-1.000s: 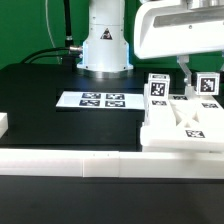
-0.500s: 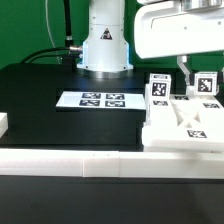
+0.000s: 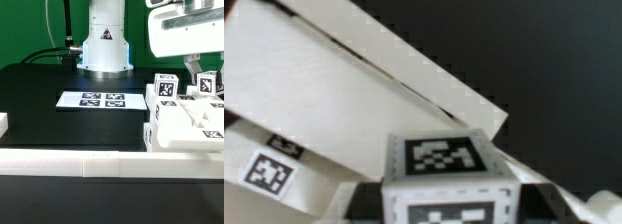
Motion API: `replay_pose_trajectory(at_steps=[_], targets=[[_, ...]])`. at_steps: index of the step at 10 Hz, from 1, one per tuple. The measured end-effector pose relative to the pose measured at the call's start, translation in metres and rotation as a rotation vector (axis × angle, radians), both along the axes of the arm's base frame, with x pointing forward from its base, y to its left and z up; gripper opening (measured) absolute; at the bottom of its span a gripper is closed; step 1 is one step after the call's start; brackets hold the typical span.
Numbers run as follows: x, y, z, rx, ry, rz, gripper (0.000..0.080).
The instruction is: Assemble chair
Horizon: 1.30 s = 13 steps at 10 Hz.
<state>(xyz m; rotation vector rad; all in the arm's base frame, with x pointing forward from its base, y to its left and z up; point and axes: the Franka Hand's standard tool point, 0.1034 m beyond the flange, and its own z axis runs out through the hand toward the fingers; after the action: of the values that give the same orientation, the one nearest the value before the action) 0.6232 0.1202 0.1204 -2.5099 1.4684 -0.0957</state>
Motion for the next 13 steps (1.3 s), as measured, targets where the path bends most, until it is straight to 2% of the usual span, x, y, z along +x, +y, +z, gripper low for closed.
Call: replay_pose_trajectory(at_steps=[2,3,4,5,8,11,12,13], targets=[[0.000,0.000,0.000,-0.012,-0.010,0.064,0.0285],[0.001,-0.002,0.001,-0.018,-0.016,0.095,0.0496],[0.001,-0.002,0.001,-0.025,-0.022,0.130,0.0496],[0.001,-0.001,0.002,-0.054,-0.039,0.241,0.0623],[0.003,0.008,0.004,-0.106,-0.083,0.507,0.0648],[0.002,0.005,0.003,-0.149,-0.119,0.740,0.0649],[0.002,0.004,0.002,-0.204,-0.131,0.900,0.0649],[0.003,0.003,0.001,-0.234,-0.140,1.006,0.0649]])
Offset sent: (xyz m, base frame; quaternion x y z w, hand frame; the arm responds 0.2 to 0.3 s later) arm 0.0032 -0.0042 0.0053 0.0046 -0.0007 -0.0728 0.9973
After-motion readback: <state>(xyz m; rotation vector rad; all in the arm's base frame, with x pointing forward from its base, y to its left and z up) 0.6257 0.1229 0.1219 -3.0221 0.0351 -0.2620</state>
